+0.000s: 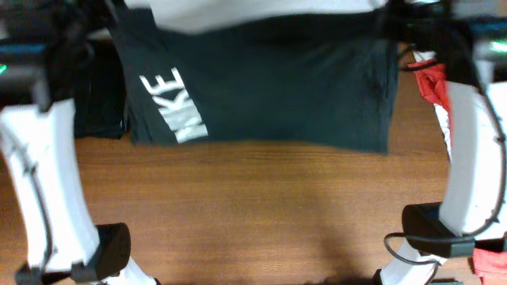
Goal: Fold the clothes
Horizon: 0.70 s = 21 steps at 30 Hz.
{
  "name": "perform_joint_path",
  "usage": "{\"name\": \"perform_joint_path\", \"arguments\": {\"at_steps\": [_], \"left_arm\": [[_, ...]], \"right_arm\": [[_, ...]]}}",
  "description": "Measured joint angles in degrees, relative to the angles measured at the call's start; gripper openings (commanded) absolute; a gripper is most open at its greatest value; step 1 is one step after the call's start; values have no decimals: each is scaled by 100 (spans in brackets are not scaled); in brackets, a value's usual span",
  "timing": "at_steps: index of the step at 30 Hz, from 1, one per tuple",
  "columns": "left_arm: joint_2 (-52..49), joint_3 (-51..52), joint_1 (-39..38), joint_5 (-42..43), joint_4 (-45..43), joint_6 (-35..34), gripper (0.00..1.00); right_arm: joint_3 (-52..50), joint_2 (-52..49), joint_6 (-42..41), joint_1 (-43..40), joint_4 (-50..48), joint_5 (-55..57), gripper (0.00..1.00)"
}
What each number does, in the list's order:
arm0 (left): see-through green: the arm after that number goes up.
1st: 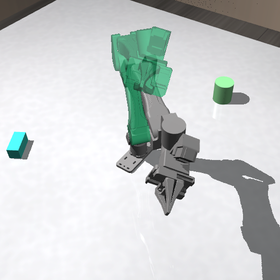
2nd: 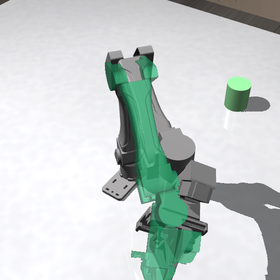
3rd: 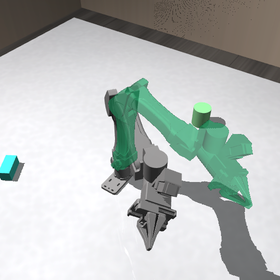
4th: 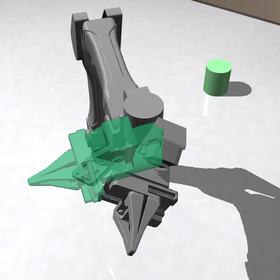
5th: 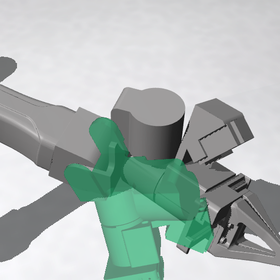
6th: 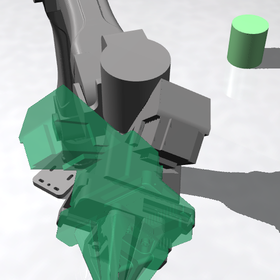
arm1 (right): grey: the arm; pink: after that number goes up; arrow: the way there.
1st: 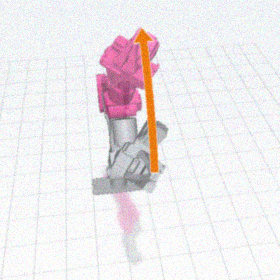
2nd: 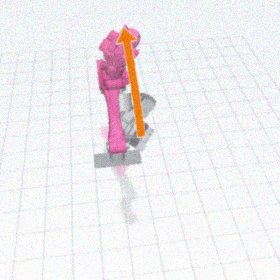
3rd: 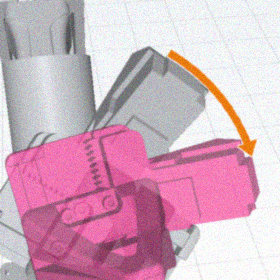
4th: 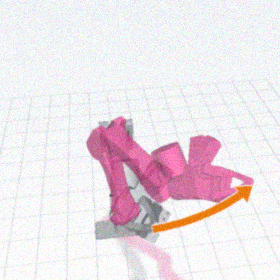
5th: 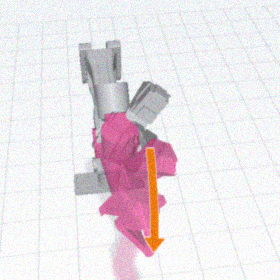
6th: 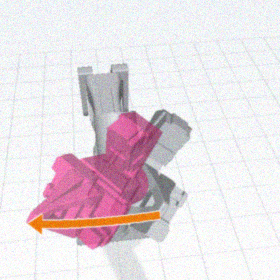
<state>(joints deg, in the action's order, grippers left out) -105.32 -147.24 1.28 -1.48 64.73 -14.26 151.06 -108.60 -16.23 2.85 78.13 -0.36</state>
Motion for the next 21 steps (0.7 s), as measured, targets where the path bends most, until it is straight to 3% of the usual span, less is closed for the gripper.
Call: {"name": "perform_joint_path", "arguments": {"at_steps": [1, 4, 7, 14, 17, 19, 21], "left_arm": [[81, -776, 0, -2, 83, 149, 1], [470, -1462, -2, -24, 205, 254, 1], [232, -1375, -2, -39, 647, 278, 1], [-1707, -595, -2, 256, 2485, 291, 1], [-1482, -625, -2, 304, 3058, 271, 1], [-938, -640, -2, 361, 3193, 249, 1], [-341, -640, -2, 413, 3193, 247, 1]], "right_arm": [[756, 52, 39, -592, 173, -214, 7], [1021, 282, 131, -1340, 332, -710, 6], [883, 282, 280, -1530, 691, -975, 4], [-304, 11, 363, -1519, 1840, -1139, 4], [-313, 50, 387, -1519, 1884, -1139, 4], [-313, 197, 404, -1519, 1884, -1139, 13], [-372, 472, 422, -1519, 1884, -1139, 15]]}}
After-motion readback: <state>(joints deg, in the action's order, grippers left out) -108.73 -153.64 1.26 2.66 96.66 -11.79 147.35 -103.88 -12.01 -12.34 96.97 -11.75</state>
